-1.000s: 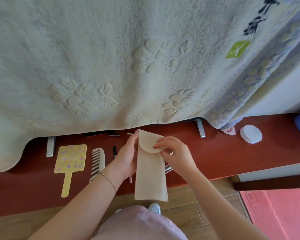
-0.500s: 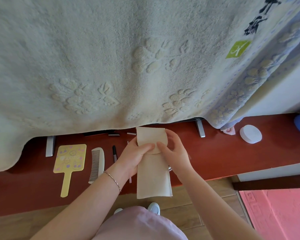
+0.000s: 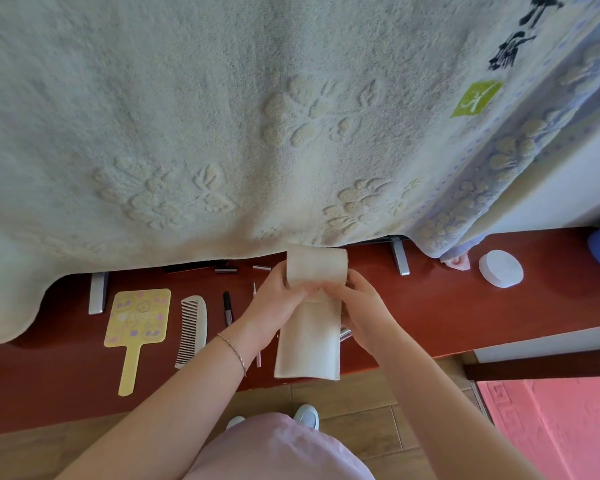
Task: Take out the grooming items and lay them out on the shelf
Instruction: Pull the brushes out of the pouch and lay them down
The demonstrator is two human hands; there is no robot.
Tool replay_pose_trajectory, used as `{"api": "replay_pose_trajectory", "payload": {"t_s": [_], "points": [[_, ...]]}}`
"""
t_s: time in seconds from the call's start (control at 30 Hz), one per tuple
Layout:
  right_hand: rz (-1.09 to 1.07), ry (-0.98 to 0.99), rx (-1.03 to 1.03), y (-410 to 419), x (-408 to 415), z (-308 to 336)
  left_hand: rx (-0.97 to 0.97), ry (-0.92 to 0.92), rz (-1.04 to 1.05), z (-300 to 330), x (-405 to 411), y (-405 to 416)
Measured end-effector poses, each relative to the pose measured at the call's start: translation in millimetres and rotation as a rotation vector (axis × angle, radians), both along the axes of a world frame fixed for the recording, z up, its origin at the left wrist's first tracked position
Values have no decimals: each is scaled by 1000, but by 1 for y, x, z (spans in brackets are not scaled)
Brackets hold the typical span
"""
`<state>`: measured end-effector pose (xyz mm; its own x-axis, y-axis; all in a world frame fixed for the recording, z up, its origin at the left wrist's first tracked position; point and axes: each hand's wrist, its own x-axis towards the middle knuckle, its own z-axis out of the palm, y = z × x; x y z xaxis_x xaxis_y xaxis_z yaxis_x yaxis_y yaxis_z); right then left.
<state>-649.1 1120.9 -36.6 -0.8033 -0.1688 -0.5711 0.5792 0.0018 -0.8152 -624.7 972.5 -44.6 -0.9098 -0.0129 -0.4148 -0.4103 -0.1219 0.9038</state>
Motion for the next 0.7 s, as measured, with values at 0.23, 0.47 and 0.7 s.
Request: {"api": "replay_pose_trajectory", "payload": {"t_s": [0.23,0.47,0.7], "points": [[-515,-181,-234,25,-19,-27,-805,341,-279,-12,13,-4],[-626,-234,-224,8,-32,-44,-1189,384,-639,-41,0,9],[-452,-270,-50,17,-40,-50,-1336,379,-676,-59,-6,12]]}}
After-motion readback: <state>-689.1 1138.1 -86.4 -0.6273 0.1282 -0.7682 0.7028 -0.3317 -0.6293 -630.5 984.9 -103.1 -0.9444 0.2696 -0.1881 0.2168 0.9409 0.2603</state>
